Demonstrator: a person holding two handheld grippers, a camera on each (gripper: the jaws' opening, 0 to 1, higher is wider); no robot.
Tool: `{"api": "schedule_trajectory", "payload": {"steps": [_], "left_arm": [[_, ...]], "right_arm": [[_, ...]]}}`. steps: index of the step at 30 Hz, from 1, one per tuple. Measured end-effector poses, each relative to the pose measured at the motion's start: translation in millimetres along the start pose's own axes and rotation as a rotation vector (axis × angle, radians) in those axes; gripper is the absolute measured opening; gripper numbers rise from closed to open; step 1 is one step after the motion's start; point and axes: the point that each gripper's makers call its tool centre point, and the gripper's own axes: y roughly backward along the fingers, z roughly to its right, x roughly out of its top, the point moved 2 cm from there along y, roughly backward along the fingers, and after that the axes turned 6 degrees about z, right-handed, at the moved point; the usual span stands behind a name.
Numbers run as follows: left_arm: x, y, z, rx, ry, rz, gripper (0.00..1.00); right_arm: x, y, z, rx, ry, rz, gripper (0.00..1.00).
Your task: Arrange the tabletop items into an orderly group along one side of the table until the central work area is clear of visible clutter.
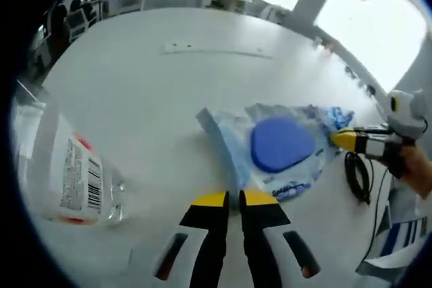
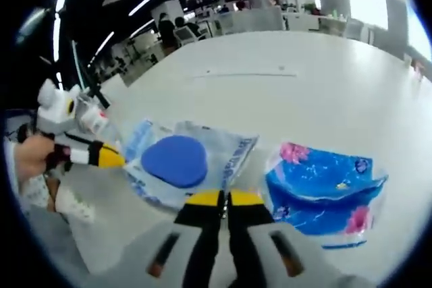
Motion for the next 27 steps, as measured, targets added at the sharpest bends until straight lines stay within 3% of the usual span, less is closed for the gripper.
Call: {"api": "schedule_trajectory", "payload": {"steps": [10, 18, 22, 27], "left_arm": [[0.0, -1.7, -5.9, 0.012, 0.014, -0.005, 0.05], [5.1, 6.1, -11.4, 0.039, 0.020, 0.021, 0.24], [6.0, 12.0, -9.3, 0.034, 0.018, 0.027, 0.23], [11.6, 21.4, -5.9, 0.028, 0.018, 0.057, 0.19]], "right_arm": [[1.5, 2.3, 1.2, -0.006, 0.010, 0.007, 0.01], [4.0, 8.2, 0.3, -0.021, 0.030, 0.030, 0.05], [9.9, 14.3, 1.5, -0.040, 0.039, 0.059, 0.05], [30.4, 26.8, -2.5, -0.041, 0.043, 0.150, 0.02]]}}
